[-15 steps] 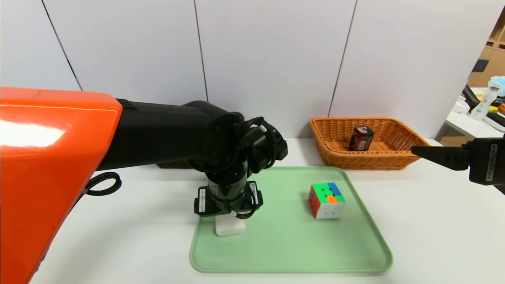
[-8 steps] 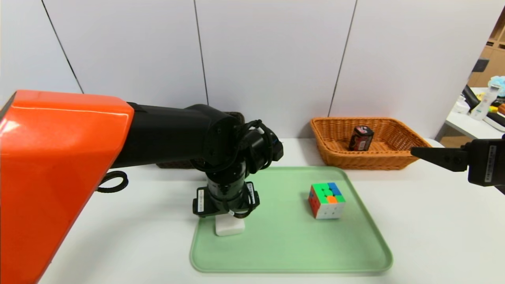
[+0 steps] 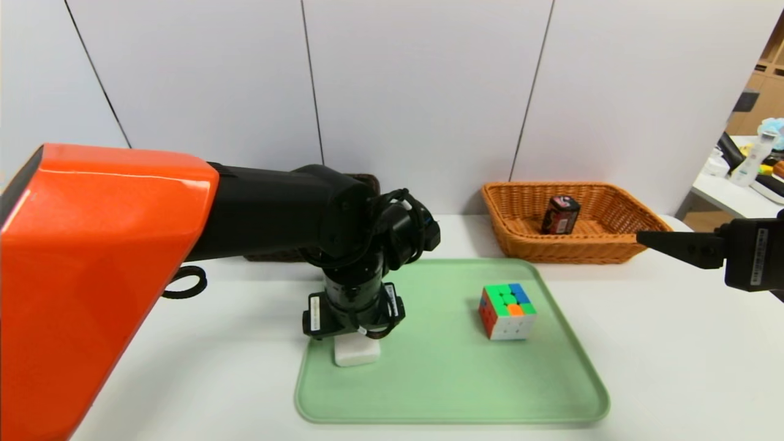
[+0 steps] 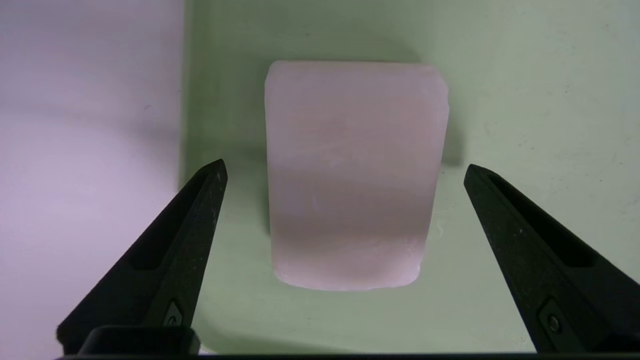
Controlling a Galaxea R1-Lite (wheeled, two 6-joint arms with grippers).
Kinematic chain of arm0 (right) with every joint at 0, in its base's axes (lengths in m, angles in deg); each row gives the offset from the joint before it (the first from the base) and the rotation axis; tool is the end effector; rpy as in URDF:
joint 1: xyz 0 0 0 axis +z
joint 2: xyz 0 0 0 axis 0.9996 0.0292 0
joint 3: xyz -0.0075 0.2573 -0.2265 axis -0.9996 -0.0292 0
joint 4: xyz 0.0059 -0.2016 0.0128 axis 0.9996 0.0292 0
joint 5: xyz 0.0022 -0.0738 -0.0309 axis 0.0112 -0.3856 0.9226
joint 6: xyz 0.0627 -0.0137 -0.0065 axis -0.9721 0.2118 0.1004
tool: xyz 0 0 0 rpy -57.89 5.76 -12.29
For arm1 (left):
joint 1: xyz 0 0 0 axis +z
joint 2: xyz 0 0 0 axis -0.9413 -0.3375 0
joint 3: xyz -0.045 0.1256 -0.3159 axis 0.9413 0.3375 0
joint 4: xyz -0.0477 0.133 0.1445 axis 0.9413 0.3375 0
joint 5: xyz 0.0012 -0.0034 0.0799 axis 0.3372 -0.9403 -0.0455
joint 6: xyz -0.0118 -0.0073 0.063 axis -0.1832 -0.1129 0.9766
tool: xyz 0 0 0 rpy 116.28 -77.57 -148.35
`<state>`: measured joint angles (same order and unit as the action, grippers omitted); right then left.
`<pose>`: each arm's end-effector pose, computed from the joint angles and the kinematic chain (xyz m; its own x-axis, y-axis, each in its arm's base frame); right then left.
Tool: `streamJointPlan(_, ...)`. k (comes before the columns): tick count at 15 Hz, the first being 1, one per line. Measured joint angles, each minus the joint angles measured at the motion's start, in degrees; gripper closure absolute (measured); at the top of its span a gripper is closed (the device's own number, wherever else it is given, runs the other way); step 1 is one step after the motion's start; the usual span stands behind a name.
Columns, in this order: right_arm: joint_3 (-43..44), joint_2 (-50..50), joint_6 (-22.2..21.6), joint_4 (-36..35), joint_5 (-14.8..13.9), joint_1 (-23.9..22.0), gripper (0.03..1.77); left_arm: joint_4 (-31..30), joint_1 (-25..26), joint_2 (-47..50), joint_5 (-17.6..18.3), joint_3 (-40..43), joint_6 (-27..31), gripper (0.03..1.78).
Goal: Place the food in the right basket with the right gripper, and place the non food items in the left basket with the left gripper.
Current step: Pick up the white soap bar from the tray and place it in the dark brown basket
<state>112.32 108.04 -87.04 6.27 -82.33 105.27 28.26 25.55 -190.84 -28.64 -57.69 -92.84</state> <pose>0.1893 0.0490 0.2825 0.8995 0.1391 -0.4141 -0.1256 0.9903 0.0599 0.3195 -0.2907 0.1531 0.3873 0.0157 -0.9218 -0.1942 0.9788 -0.0649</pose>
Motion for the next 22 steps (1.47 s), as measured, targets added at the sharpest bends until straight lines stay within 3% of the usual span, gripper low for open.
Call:
streamJointPlan(8,-0.04,0.09,0.00,0.07,0.17,-0.16,0.11,-0.11,0.24,-1.24,0.61,-0.89,0.01,0.12)
streamJointPlan(12,-0.37,0.12,-0.10,0.00,0.24,-0.16,0.11,0.01,0.60,-1.32,0.89,-1.39,-0.57,0.72)
streamJointPlan(13,-0.43,0.12,-0.10,0.05,0.26,-0.16,0.11,0.06,0.61,-1.35,0.89,-1.46,-0.62,0.79)
streamJointPlan(22,-0.43,0.04,-0.10,-0.01,0.33,-0.17,0.11,0.34,0.52,-0.82,0.91,-1.44,-0.07,0.84)
